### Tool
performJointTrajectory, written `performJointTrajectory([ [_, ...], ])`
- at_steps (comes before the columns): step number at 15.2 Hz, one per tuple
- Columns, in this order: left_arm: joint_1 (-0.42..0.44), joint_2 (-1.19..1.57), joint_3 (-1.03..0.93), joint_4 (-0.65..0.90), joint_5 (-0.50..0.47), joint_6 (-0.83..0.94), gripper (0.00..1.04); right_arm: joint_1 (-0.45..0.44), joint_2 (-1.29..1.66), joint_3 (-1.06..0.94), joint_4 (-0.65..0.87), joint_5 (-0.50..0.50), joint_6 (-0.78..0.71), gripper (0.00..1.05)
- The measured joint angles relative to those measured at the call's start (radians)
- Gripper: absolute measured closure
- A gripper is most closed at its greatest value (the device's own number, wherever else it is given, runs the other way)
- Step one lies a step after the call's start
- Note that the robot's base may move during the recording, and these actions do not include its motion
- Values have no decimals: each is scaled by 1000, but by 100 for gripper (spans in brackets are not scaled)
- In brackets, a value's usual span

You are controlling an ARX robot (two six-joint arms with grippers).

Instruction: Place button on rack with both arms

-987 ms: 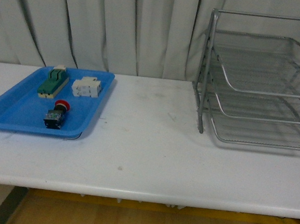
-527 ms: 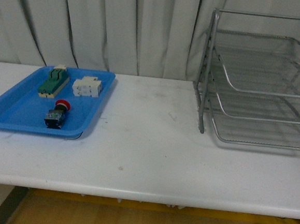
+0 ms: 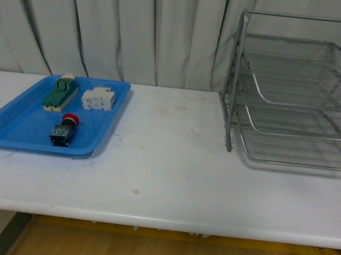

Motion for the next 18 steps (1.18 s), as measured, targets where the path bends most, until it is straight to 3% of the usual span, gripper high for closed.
performJointTrajectory([
  [2,0,0,0,0,0,0,7,24,100,15,58,-85,174,6],
  [7,0,0,0,0,0,0,7,102,265,-20,512,-139,650,6],
  [10,0,0,0,0,0,0,7,148,339,-63,532,-150,894,6],
  [18,0,0,0,0,0,0,7,153,523,10,534,-187,907,7],
])
